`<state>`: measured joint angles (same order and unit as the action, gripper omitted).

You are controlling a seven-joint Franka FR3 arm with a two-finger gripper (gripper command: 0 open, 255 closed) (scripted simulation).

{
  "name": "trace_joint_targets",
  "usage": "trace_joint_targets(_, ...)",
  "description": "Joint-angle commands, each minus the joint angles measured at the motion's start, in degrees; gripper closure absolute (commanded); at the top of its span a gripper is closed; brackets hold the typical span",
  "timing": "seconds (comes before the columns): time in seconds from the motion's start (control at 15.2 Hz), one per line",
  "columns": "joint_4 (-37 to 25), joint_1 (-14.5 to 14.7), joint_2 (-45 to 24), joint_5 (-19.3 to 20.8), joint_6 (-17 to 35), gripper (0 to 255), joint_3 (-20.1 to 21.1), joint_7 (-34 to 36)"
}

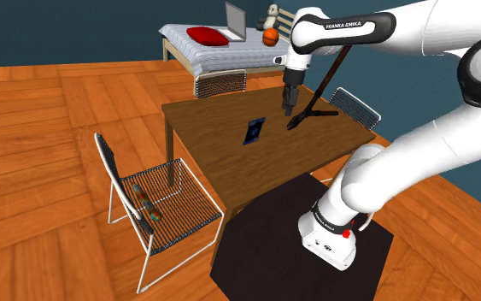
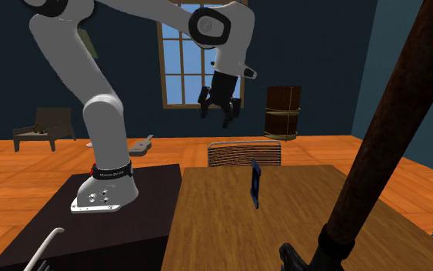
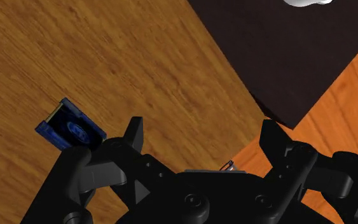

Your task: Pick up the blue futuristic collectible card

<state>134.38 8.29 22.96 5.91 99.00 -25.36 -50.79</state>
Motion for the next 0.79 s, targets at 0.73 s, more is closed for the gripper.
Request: trace_joint_targets(0.73, -17.0, 2.7, -34.8, -7.8, 11.2, 0, -5.4, -42.2)
